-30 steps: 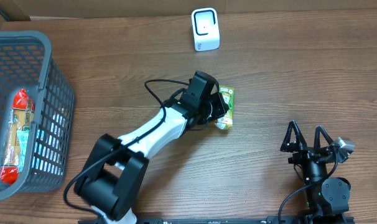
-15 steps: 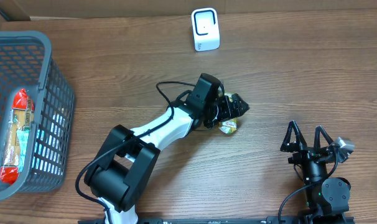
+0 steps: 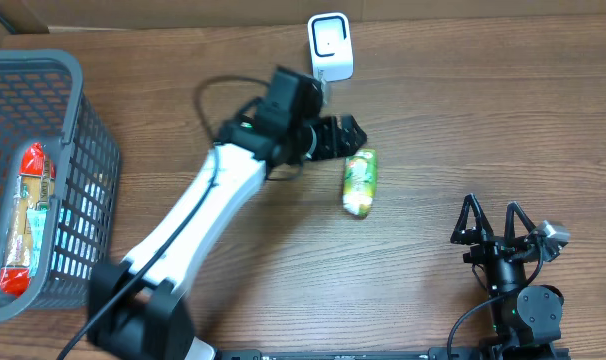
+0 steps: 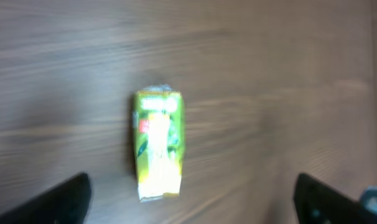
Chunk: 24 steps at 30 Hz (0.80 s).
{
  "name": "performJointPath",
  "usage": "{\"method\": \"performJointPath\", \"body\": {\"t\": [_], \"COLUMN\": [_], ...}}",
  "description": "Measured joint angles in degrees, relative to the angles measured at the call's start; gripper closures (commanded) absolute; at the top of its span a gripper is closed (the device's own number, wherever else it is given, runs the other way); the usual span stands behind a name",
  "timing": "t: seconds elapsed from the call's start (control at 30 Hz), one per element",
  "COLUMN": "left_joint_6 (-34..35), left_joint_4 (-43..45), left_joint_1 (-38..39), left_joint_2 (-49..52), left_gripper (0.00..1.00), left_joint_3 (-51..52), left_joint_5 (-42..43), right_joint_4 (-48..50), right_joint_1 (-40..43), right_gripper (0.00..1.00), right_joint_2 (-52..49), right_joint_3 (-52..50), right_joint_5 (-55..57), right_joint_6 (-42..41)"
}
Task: Scan the item barcode
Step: 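Carry the green carton out and set it upright on the table center, then return the left gripper to the basket and grasp the white gold-capped tube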
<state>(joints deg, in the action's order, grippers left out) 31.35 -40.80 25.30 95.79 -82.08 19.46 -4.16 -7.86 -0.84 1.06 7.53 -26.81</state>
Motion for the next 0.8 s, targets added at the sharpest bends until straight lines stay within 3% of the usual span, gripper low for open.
{"method": "performJointPath", "body": {"t": [0.17,0.37,0.6,0.8], "left_joint_6": [-7.48,-13.07,-14.47,-14.38], "left_joint_4": [-16.81,-33.0,-40.41,-43.95], "left_joint_1": [-2.51,-11.69,-31.36,-48.78], "left_joint_2": [-6.16,-7.19,-7.19,-7.39], "left_gripper": [0.01,0.0,0.0,0.04], "left_joint_3": [-11.5,-27.08,-41.72,-44.24], "left_joint_5": [-12.41,-18.01,-20.35,-20.9], "right_joint_4": [0.04,0.07,0.02,0.04], "right_joint_1": [0.0,0.0,0.0,0.0], "right_gripper": [0.0,0.0,0.0,0.0], "right_joint_2": [0.0,0.0,0.0,0.0], "right_joint_3": [0.0,0.0,0.0,0.0], "right_joint_5": [0.0,0.02,0.0,0.02], "right_joint_6": [0.07,0.02,0.02,0.02]}}
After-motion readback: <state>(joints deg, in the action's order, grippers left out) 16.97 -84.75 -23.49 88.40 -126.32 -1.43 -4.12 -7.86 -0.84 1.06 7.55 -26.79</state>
